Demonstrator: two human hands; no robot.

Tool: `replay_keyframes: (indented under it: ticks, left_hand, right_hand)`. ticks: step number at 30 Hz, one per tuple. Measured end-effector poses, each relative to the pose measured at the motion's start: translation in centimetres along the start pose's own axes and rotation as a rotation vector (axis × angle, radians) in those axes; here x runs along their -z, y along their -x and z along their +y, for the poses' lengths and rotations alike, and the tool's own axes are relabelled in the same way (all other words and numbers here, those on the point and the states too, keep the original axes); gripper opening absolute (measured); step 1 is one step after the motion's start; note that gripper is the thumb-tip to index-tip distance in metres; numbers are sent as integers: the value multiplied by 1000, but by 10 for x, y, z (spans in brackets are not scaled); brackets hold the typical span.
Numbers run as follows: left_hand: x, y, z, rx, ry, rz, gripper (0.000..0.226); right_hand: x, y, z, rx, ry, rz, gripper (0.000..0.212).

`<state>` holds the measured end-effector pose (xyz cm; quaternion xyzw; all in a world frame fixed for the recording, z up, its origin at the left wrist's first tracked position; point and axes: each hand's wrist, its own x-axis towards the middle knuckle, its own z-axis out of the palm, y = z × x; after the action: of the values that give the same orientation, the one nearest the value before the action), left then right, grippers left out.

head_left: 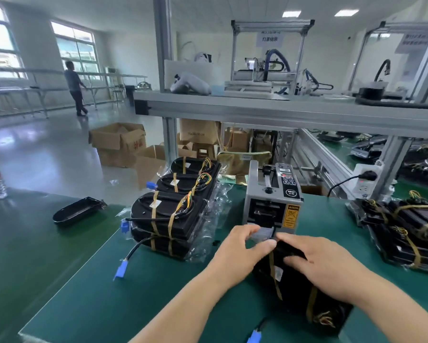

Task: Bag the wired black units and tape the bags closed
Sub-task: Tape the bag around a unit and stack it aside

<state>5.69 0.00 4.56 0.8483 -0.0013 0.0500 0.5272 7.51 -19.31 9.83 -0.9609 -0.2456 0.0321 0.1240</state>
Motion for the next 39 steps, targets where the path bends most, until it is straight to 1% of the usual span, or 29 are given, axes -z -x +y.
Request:
replay_keyframes:
  ticks: [3,6,8,10,12,13,14,16,17,18,20,23,24,25,28,30,32,34,39]
  left_hand:
    - [16,20,-4,7,22,-111,57]
    - [38,41,-6,-26,167,-164,46]
    - [53,56,-10,-31,271,-123,40]
    - [69,70,-17,-29,338,-39,39]
    - [85,83,-28,12,385,54,41]
    - [94,89,-35,48,403,93,42]
    - [103,94,-42,90,417,128,43]
    - [121,103,-54,193,435,185,40]
    - [130,107,-61,254,438,210,39]
    - [140,111,-68,321,432,239,42]
    - [160,117,-86,431,426,308,53]
    - [187,121,-104,499,446,392,62]
    - [194,121,-107,504,447,408,65]
    - [200,121,-109,500,451,419,69]
    - [209,114,-113,491,449,417,77]
    - [210,109,-114,495,442,405,80]
    - [211,104,-114,493,418,399,84]
    - [213,99,-115,489,388,390,82]
    - [217,89,-124,460,294,389,70]
  right_hand:
    - [12,1,0,49,-289,-56,42]
    - [18,-4,-15,124,-557,-183,36]
    - [16,-10,-31,183,-675,-257,37]
    - [10,-17,-52,213,-766,-329,38]
    - [1,-24,-78,217,-797,-381,33]
    - [-7,-28,-91,216,-771,-368,30]
    - [-15,-34,-104,218,-712,-320,27]
    - [-32,-44,-126,212,-586,-175,17]
    - [-39,-47,-135,195,-566,-100,11]
    - [-46,-48,-142,169,-584,-30,7]
    - [-61,-43,-146,85,-664,104,4]
    - [-86,-28,-144,-72,-743,258,3]
    - [-95,-23,-144,-105,-763,263,7]
    - [-105,-20,-145,-130,-786,231,13]
    - [-123,-16,-156,-184,-809,-26,33]
    - [-126,-18,-164,-186,-803,-119,46]
    - [-125,-22,-171,-174,-792,-144,60]
    - [-124,-25,-178,-157,-788,-135,68]
    - [-130,-28,-185,-152,-805,-75,70]
